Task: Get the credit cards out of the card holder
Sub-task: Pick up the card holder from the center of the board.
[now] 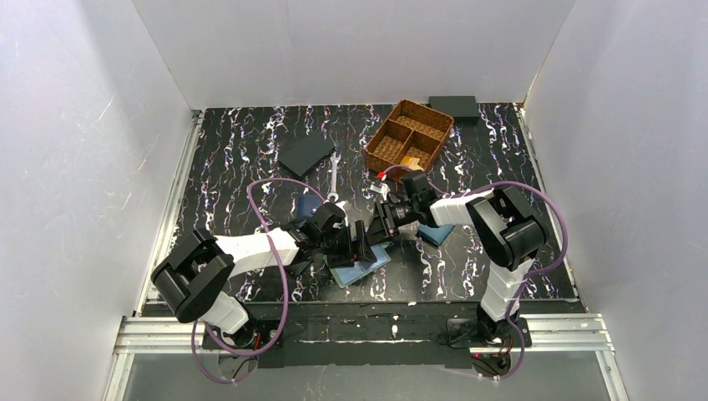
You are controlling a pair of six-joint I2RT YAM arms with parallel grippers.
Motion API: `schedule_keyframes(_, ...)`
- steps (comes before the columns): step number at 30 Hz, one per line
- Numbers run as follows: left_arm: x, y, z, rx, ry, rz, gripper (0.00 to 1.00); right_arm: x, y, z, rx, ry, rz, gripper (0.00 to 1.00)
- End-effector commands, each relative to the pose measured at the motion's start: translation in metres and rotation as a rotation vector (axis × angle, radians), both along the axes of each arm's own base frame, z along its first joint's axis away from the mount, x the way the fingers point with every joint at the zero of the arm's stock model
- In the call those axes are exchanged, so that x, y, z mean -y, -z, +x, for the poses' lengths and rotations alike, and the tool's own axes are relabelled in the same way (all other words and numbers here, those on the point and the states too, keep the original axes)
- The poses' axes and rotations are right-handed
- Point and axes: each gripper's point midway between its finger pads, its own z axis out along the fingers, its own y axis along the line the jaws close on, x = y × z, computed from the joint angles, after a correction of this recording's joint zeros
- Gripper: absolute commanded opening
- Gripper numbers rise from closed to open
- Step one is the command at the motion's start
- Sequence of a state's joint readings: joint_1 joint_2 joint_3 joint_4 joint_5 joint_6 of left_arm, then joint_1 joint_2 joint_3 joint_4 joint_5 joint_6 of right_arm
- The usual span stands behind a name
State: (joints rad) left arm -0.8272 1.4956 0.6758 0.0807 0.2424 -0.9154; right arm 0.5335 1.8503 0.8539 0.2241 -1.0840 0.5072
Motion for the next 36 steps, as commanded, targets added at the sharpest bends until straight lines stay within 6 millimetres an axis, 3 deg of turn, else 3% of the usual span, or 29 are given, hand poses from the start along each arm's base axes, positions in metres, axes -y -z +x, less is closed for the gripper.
schedule_keyframes(1, 0.002, -0.013, 0.001, 0.028, 0.022, -0.023, 0.86, -0.008, -0.013, -0.010, -0.014, -0.055, 0.070, 0.36)
schedule_keyframes(2, 0.002, -0.014, 0.002, 0.034, 0.022, -0.025, 0.97, -0.009, -0.014, -0.011, -0.019, -0.059, 0.072, 0.36)
schedule_keyframes(3, 0.002, -0.016, 0.002, 0.038, 0.020, -0.028, 0.98, -0.010, -0.012, -0.012, -0.025, -0.062, 0.069, 0.36)
schedule_keyframes(7, -0.001, -0.021, 0.003, 0.056, 0.005, -0.030, 0.98, -0.013, -0.011, -0.016, -0.038, -0.075, 0.065, 0.36)
schedule_keyframes(15, -0.013, -0.006, -0.001, 0.009, -0.077, -0.005, 0.97, -0.015, -0.010, -0.022, -0.044, -0.100, 0.065, 0.36)
schedule_keyframes(20, -0.018, -0.008, -0.006, 0.012, -0.092, -0.037, 0.86, -0.021, -0.011, -0.034, -0.075, -0.154, 0.077, 0.25)
schedule_keyframes(23, -0.019, -0.011, -0.008, 0.025, -0.098, -0.067, 0.79, -0.025, -0.011, -0.043, -0.094, -0.195, 0.084, 0.24)
schedule_keyframes(31, -0.033, 0.003, -0.016, -0.003, -0.140, -0.049, 0.68, -0.025, -0.014, -0.044, -0.029, -0.247, 0.089, 0.37)
schedule_keyframes(36, -0.039, 0.005, -0.011, -0.001, -0.180, -0.042, 0.57, -0.019, -0.012, -0.033, 0.045, -0.235, 0.053, 0.39)
